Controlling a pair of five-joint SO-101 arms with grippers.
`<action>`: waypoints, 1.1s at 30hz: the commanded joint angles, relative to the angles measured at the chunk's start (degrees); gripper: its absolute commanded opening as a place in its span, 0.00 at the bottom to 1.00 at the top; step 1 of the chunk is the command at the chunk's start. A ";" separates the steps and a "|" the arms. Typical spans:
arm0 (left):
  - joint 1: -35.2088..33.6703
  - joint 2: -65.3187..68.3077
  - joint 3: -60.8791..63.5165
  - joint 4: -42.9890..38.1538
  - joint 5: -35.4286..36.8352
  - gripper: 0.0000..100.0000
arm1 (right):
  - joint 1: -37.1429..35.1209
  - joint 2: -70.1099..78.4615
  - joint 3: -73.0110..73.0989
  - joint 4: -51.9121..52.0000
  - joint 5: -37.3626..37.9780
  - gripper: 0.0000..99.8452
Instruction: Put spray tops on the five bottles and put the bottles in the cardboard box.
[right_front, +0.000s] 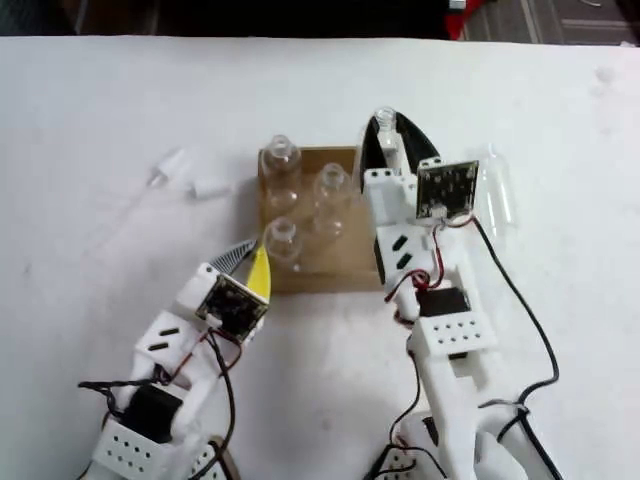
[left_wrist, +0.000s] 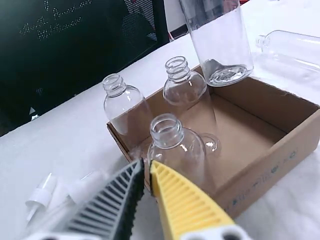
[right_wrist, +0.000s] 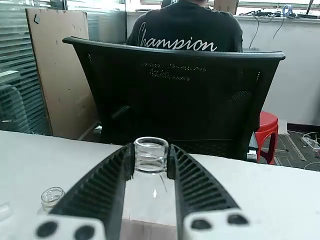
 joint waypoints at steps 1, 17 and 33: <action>0.57 -0.84 -0.18 -0.26 0.09 0.02 | 1.01 0.92 -2.99 -4.70 -0.62 0.01; 0.66 -0.84 -0.18 -0.26 0.09 0.02 | 2.77 20.09 -2.46 -26.24 -0.53 0.01; 0.48 -0.84 -0.18 -0.35 0.09 0.02 | 2.95 37.49 -2.55 -47.08 -0.18 0.01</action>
